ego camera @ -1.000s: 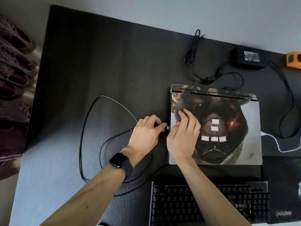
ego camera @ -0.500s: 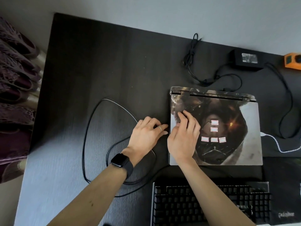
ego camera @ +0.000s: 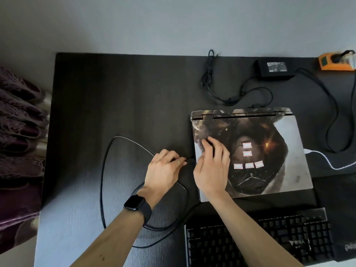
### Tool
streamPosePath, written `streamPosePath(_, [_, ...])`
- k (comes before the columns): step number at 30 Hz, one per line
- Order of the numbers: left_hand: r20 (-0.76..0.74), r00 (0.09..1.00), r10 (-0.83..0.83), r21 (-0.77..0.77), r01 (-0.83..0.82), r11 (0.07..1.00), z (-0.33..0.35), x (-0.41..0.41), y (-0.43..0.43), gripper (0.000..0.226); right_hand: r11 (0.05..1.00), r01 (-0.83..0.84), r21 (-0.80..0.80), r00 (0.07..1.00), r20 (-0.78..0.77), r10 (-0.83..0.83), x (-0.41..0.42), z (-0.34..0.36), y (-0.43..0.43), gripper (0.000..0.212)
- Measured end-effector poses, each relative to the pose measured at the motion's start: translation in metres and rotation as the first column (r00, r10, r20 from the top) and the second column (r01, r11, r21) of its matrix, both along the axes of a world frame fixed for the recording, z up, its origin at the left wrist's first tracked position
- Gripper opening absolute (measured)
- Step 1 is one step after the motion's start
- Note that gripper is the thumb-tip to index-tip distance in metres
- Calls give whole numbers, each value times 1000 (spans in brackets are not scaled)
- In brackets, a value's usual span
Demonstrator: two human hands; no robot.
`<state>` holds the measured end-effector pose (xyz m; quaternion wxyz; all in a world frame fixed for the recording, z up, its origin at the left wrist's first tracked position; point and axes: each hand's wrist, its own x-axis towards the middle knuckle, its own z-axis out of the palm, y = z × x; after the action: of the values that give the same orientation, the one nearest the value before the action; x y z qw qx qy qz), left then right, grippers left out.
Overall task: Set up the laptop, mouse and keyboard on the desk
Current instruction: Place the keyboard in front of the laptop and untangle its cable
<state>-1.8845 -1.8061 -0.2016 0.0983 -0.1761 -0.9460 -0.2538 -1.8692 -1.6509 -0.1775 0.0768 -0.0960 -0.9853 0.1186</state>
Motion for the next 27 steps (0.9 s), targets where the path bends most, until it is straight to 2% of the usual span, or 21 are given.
streamPosePath(4, [57,998,-5,-59,8,998,4,1,2,24,1000,-4,-6,1000,21,4,1,2,2,45])
streamPosePath(7, [176,984,9,-103,9,995,12,0,3,11,1000,-24,-7,998,54,25,1,5,3,49])
streamPosePath(9, [302,953,3,-140,41,989,24,-2,5,18,999,-43,-4,994,96,43,1,6,6,48])
streamPosePath(12, [508,861,-13,-236,153,960,44,-7,8,39,992,-125,33,969,218,115,1,11,10,51])
streamPosePath(15, [554,833,-4,-336,229,914,65,0,4,51,976,-218,20,913,359,196,3,34,15,59])
streamPosePath(17, [564,826,11,-374,243,895,77,9,-1,55,971,-232,-56,860,455,232,4,47,16,59])
streamPosePath(21, [579,816,10,-361,245,900,109,31,-11,47,956,-125,-264,799,544,255,26,87,21,37])
streamPosePath(24, [623,782,-15,-323,274,906,133,43,-15,45,923,-52,-380,819,513,257,64,113,30,33])
streamPosePath(27, [632,773,-51,-280,290,915,158,51,-14,44,885,58,-462,861,472,191,105,136,40,29])
